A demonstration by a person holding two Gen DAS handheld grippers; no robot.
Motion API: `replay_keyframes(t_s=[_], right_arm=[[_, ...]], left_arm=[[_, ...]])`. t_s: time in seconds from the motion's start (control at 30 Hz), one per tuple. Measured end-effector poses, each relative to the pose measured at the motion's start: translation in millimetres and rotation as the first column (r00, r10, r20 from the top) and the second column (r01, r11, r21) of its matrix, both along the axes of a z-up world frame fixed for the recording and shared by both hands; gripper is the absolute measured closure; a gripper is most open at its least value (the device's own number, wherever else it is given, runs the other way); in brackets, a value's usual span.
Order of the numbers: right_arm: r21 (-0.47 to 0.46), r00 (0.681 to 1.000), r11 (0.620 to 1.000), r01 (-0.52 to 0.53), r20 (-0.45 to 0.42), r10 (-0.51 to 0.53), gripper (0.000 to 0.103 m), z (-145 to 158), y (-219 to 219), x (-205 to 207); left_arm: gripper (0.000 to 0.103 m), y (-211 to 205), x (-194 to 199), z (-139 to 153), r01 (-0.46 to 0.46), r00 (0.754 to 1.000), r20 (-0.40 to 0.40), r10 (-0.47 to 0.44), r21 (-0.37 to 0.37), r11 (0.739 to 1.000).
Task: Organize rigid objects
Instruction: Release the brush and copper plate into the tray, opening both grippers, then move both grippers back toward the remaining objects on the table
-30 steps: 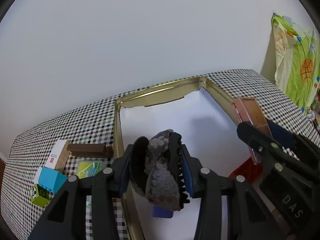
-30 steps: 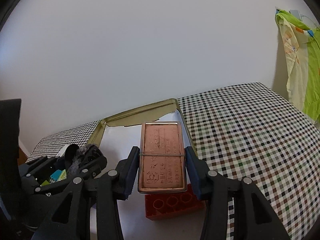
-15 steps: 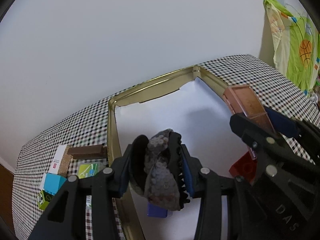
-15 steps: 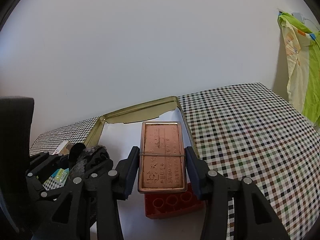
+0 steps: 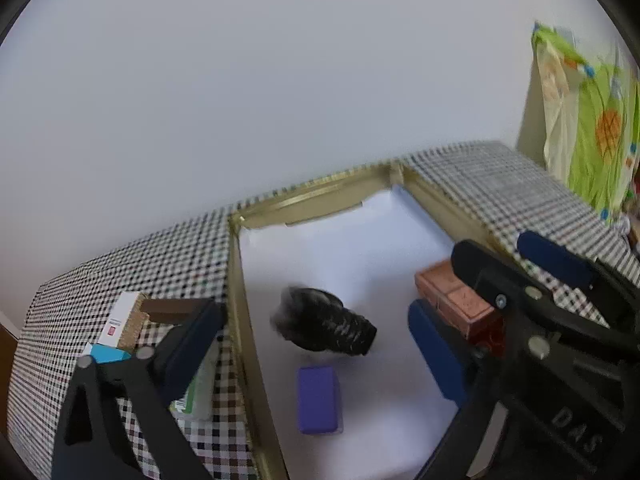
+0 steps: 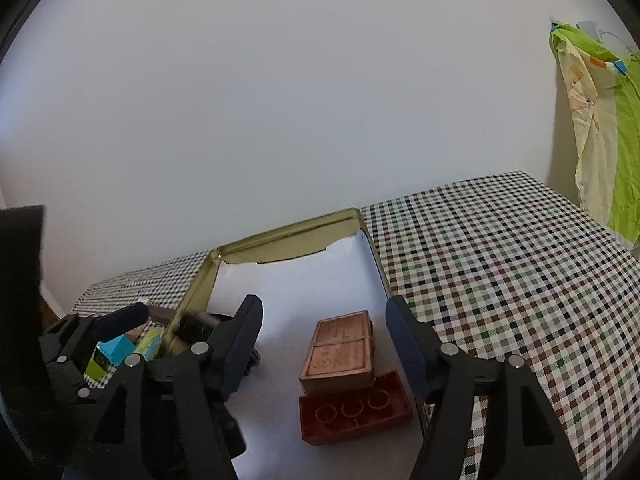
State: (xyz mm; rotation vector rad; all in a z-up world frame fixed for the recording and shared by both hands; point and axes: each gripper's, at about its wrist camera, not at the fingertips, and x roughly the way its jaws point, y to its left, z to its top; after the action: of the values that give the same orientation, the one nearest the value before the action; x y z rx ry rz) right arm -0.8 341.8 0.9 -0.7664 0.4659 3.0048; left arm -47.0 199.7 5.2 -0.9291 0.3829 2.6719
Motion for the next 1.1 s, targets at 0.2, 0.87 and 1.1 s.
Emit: replay_keyframes(t_s=[0.2, 0.87, 1.1], right_arm=[[-0.005, 0.999, 1.0, 0.008, -0.037, -0.008, 0.035, 3.8, -0.3, 4.1], [0.12, 0.965, 0.978, 0.169, -0.22, -0.14, 0.035, 12.6, -19.7, 32.9], [0.155, 0.94, 0.961, 0.23, -0.29, -0.179, 0.025, 12.0, -41.8, 44.2]], left_arm=[[0.002, -15.0, 0.5, 2.5, -0.008, 0.999, -0.031, 0.01, 0.086, 0.996], [0.002, -82.0, 1.7, 3.5, -0.13, 0.986, -0.085, 0.141, 0.129, 0.983], [0.001, -118.8, -3.1, -4.4, -0.181, 0.975, -0.106, 0.194, 0.119, 0.976]])
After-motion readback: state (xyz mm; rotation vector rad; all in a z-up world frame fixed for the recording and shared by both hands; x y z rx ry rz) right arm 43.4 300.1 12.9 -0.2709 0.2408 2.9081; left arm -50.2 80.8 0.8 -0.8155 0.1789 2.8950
